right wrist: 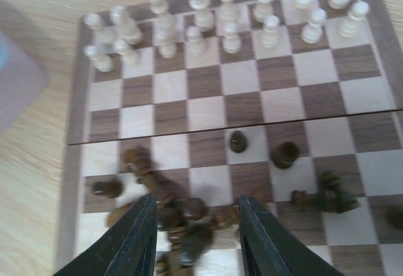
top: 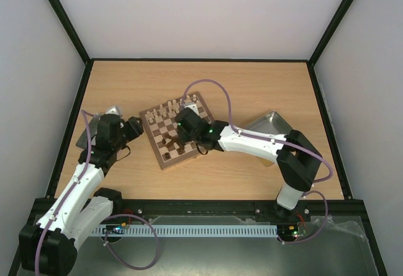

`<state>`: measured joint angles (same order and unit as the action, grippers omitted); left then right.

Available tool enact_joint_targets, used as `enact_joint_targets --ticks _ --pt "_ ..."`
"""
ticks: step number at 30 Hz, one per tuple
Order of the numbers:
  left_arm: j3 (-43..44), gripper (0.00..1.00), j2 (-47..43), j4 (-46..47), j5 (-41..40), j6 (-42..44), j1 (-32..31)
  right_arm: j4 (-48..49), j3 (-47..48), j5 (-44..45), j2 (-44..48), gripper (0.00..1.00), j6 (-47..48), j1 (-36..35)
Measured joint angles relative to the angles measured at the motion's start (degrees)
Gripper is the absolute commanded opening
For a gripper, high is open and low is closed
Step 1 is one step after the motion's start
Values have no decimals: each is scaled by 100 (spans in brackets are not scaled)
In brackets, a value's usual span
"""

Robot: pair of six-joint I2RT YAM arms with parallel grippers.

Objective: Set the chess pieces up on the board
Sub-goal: Pick up the chess piece from the chessboard.

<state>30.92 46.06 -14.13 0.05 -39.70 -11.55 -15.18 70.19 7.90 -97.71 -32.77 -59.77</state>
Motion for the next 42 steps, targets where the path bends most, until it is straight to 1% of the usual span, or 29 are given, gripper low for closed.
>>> enact_joint_targets --ticks 3,8,15,20,26,30,37,42 --pt "0 66 11 168 188 96 0 -98 -74 -92 -101 35 131 212" --pt "-24 66 111 415 437 125 0 -179 -50 -348 -435 33 302 162" --pt "-24 66 238 490 551 138 0 -271 -26 -575 -691 25 433 151" --pt "-24 66 286 505 555 138 0 -280 72 -603 -809 16 481 151" --pt "-26 66 291 507 553 138 0 -282 76 -496 -815 13 496 151" --pt "-33 66 289 509 553 138 0 -267 -50 -372 -581 12 492 151" --pt "-61 66 289 516 551 136 0 -94 -387 -50 328 13 350 151" --pt "-66 66 289 518 551 136 0 -63 -525 258 505 13 227 151"
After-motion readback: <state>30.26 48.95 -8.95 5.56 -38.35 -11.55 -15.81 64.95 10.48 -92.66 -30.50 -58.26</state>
